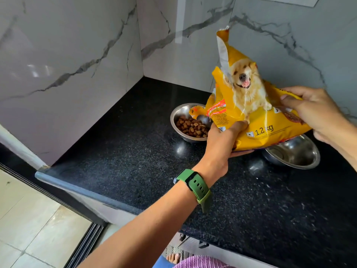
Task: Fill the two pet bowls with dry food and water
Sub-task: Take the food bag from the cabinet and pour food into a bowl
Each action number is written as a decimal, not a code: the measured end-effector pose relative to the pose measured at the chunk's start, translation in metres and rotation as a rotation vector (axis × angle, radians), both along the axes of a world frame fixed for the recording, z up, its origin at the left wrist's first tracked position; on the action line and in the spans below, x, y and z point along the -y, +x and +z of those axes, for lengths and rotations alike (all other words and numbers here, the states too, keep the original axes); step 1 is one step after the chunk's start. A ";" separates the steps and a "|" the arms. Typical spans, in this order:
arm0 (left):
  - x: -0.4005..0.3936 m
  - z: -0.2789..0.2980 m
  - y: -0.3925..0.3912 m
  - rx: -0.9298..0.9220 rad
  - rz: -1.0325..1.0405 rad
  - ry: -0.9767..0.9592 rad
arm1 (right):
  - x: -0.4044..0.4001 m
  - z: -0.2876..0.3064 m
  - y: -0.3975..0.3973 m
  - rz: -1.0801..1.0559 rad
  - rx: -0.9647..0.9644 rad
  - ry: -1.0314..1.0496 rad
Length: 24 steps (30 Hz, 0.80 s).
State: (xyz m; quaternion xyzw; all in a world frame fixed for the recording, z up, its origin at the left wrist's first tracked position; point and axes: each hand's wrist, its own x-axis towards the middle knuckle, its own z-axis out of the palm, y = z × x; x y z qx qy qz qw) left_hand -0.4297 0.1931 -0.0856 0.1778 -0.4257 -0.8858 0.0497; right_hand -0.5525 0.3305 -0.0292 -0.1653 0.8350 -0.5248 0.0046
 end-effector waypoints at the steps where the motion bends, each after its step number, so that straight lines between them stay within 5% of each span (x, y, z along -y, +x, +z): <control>1: 0.000 -0.001 0.001 0.005 -0.012 0.013 | 0.000 -0.003 -0.001 0.007 0.009 0.006; 24: 0.000 -0.003 0.002 -0.028 -0.048 -0.042 | -0.005 -0.009 0.011 0.005 0.021 -0.138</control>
